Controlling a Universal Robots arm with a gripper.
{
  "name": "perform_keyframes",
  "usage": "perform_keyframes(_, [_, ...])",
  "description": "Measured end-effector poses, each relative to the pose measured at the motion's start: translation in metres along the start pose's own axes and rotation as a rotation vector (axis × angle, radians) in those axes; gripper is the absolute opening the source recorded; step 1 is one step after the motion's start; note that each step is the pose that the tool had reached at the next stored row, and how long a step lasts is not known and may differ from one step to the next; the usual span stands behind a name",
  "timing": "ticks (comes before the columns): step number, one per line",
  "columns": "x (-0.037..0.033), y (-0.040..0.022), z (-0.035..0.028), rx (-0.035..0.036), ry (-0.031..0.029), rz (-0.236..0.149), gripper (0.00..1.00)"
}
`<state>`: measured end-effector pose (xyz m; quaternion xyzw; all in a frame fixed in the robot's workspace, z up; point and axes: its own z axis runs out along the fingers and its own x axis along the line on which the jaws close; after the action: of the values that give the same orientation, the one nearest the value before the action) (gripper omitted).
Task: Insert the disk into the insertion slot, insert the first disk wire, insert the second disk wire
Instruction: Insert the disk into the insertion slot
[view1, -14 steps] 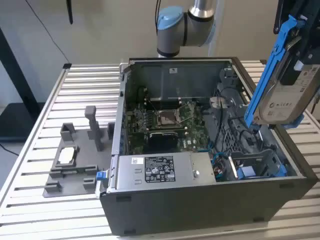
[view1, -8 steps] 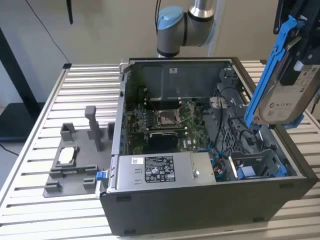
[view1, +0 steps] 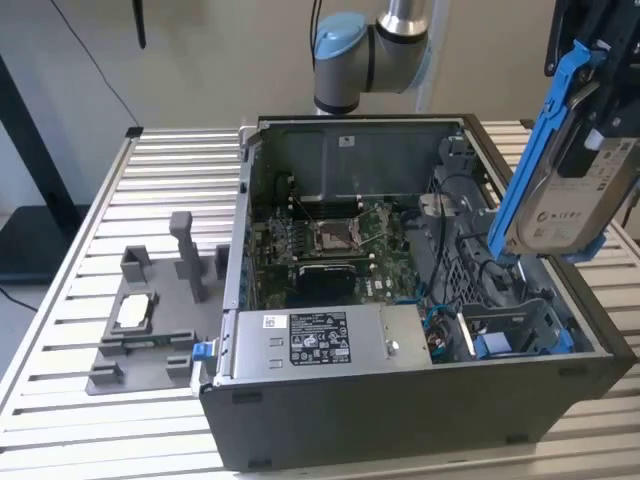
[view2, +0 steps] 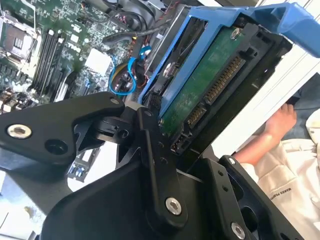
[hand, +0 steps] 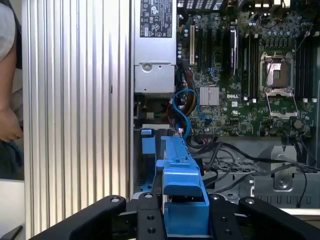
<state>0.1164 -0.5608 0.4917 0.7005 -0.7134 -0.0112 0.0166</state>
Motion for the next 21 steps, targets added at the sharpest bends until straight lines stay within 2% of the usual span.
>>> perform_keyframes(9, [0.0004,-0.0003,0.0084,0.0001,0.0044,0.0,0.33])
perform_keyframes(21, [0.0045,-0.0009,0.0191,-0.0015,0.0052,0.0,0.33])
